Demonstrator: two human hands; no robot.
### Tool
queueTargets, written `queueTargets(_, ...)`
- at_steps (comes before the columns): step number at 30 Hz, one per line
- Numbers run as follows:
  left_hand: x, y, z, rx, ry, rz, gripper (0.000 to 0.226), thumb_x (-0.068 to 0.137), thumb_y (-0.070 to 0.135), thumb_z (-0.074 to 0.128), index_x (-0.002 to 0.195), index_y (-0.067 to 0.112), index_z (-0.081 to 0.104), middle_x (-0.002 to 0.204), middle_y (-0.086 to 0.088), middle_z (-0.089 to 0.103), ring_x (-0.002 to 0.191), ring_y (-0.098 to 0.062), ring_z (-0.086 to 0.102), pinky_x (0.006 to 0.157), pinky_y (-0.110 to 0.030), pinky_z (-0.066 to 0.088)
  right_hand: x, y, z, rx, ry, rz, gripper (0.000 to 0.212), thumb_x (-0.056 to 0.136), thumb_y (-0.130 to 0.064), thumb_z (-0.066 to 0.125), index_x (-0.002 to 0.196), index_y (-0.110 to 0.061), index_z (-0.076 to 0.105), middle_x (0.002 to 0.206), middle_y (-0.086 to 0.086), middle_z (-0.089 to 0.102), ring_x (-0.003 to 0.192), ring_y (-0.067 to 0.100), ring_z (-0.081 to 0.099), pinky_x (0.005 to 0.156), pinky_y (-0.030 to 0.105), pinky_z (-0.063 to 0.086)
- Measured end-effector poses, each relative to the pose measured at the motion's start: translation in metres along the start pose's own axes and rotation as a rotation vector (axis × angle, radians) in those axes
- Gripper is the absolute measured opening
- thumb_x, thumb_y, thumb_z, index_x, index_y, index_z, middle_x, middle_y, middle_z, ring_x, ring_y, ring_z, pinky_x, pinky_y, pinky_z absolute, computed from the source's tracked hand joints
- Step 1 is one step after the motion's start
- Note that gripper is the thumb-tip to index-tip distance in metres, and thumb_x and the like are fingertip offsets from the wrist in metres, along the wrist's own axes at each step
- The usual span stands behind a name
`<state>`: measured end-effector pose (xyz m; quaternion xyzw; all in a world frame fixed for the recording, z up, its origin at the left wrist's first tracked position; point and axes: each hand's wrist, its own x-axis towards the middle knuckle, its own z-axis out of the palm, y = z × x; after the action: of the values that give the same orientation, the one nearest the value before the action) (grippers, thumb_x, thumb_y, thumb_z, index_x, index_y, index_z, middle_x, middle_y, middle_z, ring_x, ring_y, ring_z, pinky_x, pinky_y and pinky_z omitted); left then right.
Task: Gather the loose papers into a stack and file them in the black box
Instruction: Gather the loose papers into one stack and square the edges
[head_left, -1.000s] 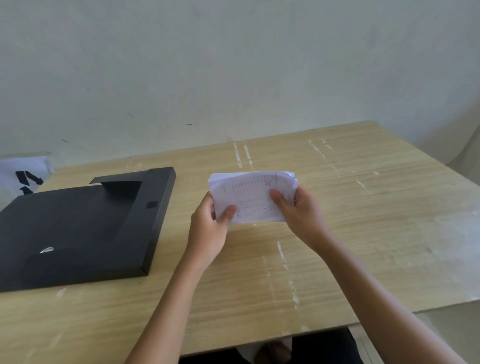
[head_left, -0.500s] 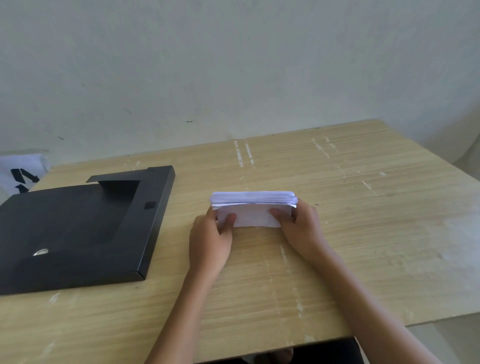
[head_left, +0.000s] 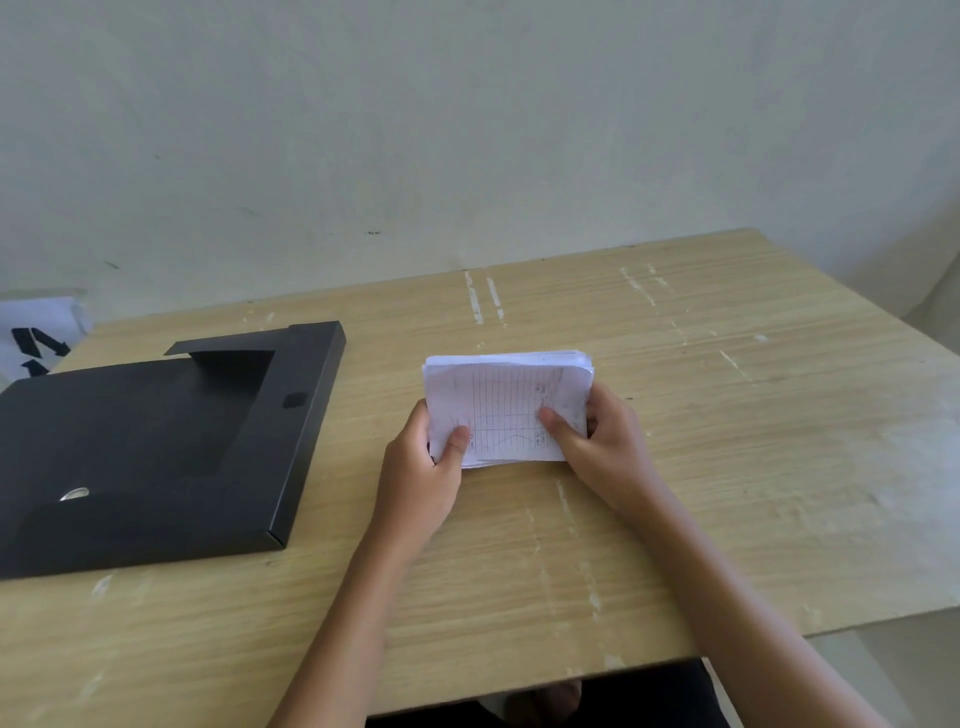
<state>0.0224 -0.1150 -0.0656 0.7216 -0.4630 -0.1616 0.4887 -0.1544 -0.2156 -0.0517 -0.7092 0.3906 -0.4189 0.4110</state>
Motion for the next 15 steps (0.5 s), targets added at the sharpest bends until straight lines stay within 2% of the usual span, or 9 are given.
queueTargets(3,0.003,-0.002,0.002,0.054,0.021,0.008,0.007,0.098,0.033,0.065,0.101,0.029,0.060,0.088,0.009,0.070,0.079,-0.011,0.066,0.067,-0.027,0.055,0.001,0.000,0.002,-0.053,0.088,0.003,0.030,0.082,-0.013,0.075,0.075,-0.031,0.052,0.064,-0.016,0.053,0.057,-0.015,0.054,0.051,0.008,0.039)
queueTargets(5,0.005,-0.004,0.004,0.117,0.089,0.048,0.017,0.094,0.031,0.070,0.086,0.022,0.058,0.075,0.002,0.064,0.066,-0.016,0.059,0.059,-0.027,0.045,0.002,0.003,0.002,-0.061,0.156,0.002,0.031,0.079,-0.008,0.077,0.075,-0.028,0.053,0.061,-0.018,0.053,0.055,-0.015,0.054,0.051,0.011,0.037)
queueTargets(7,0.005,-0.002,0.005,0.139,0.151,0.085,0.015,0.093,0.029,0.073,0.089,0.017,0.066,0.076,0.004,0.068,0.068,-0.011,0.062,0.061,-0.023,0.044,0.002,0.005,0.004,-0.040,0.182,-0.008,0.030,0.079,-0.008,0.077,0.081,-0.029,0.056,0.063,-0.020,0.058,0.058,-0.014,0.056,0.054,0.011,0.038)
queueTargets(8,0.004,0.000,0.004,0.127,0.172,0.091,0.014,0.092,0.028,0.074,0.089,0.016,0.068,0.073,0.011,0.067,0.065,-0.001,0.060,0.061,-0.018,0.043,0.002,0.005,0.005,-0.037,0.191,-0.026,0.032,0.079,-0.008,0.077,0.082,-0.031,0.056,0.065,-0.021,0.060,0.061,-0.015,0.058,0.056,0.010,0.039)
queueTargets(9,0.003,0.003,0.003,0.097,0.189,0.094,0.014,0.092,0.024,0.075,0.084,0.017,0.065,0.063,0.016,0.062,0.058,0.005,0.056,0.057,-0.012,0.040,0.000,0.003,0.007,-0.049,0.195,-0.048,0.032,0.079,-0.009,0.077,0.083,-0.033,0.055,0.068,-0.023,0.061,0.064,-0.016,0.059,0.058,0.008,0.040)
queueTargets(11,-0.001,0.007,0.003,0.042,0.196,0.076,0.029,0.093,0.016,0.073,0.077,0.023,0.050,0.051,0.018,0.054,0.047,0.005,0.049,0.050,-0.010,0.035,-0.003,-0.001,0.009,-0.082,0.202,-0.104,0.032,0.080,-0.014,0.077,0.084,-0.035,0.054,0.068,-0.024,0.060,0.064,-0.014,0.058,0.059,0.006,0.039)
queueTargets(13,-0.004,0.009,0.001,-0.043,0.157,0.050,0.024,0.095,0.020,0.071,0.082,0.019,0.051,0.063,0.016,0.064,0.055,-0.004,0.057,0.050,-0.016,0.041,-0.007,-0.005,0.009,-0.098,0.204,-0.139,0.032,0.081,-0.020,0.076,0.074,-0.036,0.049,0.058,-0.019,0.053,0.055,-0.001,0.053,0.053,0.010,0.037)
queueTargets(15,-0.005,0.011,0.000,-0.121,0.100,0.012,0.012,0.094,0.027,0.067,0.093,0.017,0.062,0.083,-0.004,0.072,0.075,-0.028,0.065,0.065,-0.043,0.054,-0.009,-0.004,0.008,-0.110,0.182,-0.124,0.030,0.083,-0.026,0.074,0.070,-0.034,0.048,0.055,-0.010,0.048,0.051,0.009,0.045,0.048,0.015,0.034)
